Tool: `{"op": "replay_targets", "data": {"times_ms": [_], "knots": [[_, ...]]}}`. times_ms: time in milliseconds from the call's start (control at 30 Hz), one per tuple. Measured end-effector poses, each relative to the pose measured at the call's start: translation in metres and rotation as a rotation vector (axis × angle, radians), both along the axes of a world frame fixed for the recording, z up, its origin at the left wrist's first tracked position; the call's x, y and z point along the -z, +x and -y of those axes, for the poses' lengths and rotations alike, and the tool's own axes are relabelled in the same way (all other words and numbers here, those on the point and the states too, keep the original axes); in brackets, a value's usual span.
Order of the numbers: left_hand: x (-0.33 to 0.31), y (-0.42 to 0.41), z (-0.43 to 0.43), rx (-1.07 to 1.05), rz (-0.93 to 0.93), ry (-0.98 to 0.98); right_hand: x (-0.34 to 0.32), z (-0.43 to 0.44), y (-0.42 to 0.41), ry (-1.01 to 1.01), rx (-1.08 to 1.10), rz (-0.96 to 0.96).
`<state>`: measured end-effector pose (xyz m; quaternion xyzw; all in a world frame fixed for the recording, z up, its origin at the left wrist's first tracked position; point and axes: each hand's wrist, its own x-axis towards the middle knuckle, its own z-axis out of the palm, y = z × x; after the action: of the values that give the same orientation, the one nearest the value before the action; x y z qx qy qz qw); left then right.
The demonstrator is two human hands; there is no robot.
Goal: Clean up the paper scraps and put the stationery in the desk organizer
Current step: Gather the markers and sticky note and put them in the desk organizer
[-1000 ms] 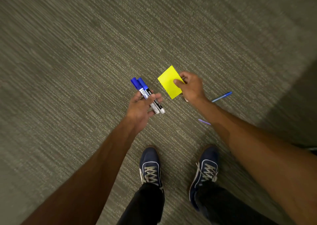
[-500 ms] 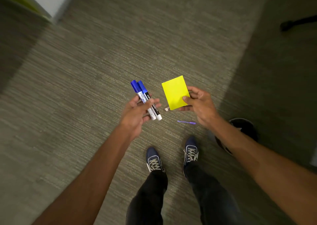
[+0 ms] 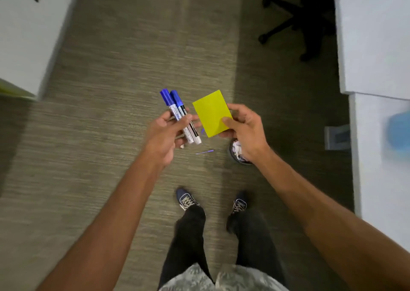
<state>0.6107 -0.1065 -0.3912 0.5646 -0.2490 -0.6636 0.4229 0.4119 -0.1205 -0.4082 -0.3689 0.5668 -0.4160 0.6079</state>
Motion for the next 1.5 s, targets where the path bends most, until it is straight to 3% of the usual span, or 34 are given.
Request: {"op": "replay_targets", "data": {"times_ms": [367, 867, 1200, 1500], "knots": [[-0.100, -0.162, -0.045, 0.257, 0.029, -0.111, -0.101, -0.103, -0.167, -0.132, 0.353, -0.075], [-0.103, -0.398, -0.111, 0.440, -0.054, -0.094, -0.118, -0.223, -0.383, -0.048, 0.616, -0.100], [-0.112, -0.504, -0.092, 0.623, -0.014, -0.068, -0.115, -0.228, -0.483, -0.027, 0.941, -0.025], [-0.102, -0.587, -0.037, 0.791, 0.025, -0.020, -0.089, -0.183, -0.566, 0.006, 1.097, -0.130]]}}
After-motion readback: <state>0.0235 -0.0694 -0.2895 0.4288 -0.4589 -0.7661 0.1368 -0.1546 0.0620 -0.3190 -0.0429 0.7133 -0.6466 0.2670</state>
